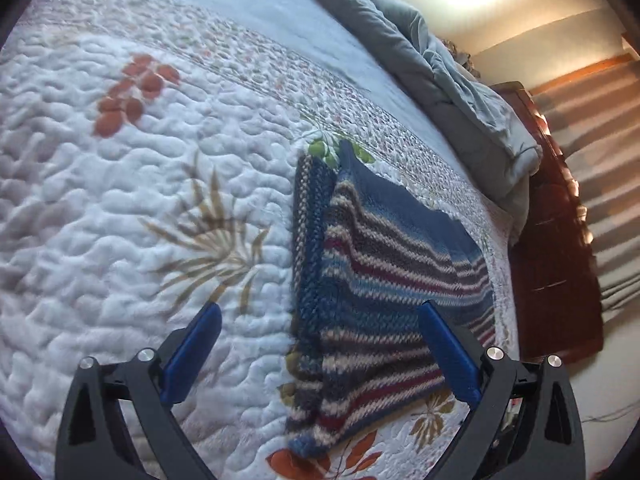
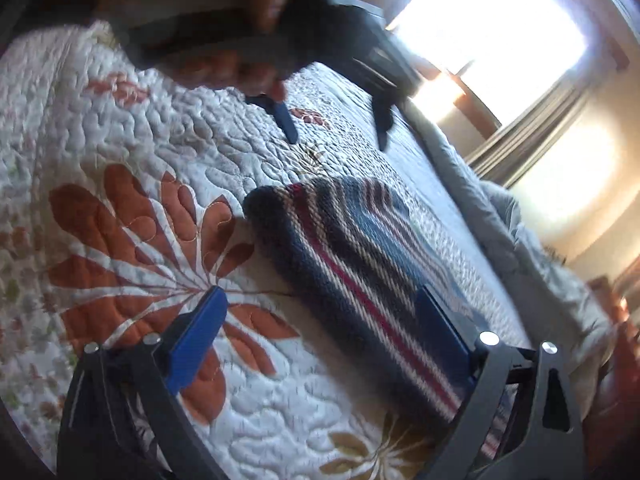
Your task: Fold small clothes
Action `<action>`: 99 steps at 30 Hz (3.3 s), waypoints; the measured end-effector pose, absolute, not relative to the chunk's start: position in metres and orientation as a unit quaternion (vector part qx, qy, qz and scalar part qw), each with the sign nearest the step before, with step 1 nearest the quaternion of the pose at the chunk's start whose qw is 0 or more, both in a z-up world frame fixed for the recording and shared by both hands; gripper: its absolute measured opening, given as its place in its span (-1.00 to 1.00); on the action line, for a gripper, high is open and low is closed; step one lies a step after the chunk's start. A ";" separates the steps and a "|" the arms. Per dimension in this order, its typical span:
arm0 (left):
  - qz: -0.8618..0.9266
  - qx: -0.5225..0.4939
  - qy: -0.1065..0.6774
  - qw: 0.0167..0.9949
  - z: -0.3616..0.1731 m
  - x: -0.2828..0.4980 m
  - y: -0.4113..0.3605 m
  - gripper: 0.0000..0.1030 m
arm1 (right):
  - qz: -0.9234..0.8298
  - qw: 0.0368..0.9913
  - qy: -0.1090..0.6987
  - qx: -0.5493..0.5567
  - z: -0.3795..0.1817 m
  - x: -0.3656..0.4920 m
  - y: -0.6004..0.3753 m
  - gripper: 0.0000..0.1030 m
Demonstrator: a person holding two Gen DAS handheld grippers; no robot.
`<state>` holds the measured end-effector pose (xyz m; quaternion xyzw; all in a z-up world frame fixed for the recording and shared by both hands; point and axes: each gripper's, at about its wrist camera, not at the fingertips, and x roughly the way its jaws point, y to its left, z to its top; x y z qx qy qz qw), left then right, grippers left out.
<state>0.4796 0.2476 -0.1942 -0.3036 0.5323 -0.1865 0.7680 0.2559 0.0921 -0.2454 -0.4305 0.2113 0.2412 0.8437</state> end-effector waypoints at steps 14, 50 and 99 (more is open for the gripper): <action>-0.237 -0.294 0.585 0.718 -0.234 0.570 0.209 0.92 | 0.181 0.813 0.209 -0.513 -0.284 0.308 0.142 0.31; -0.183 -0.157 0.624 0.743 -0.182 0.595 0.163 -0.58 | 0.194 0.876 0.231 -0.377 -0.225 0.351 0.106 -0.77; -0.128 0.024 0.581 0.803 -0.018 0.617 -0.108 -0.58 | 0.165 0.959 0.211 -0.093 -0.097 0.365 -0.150 -0.79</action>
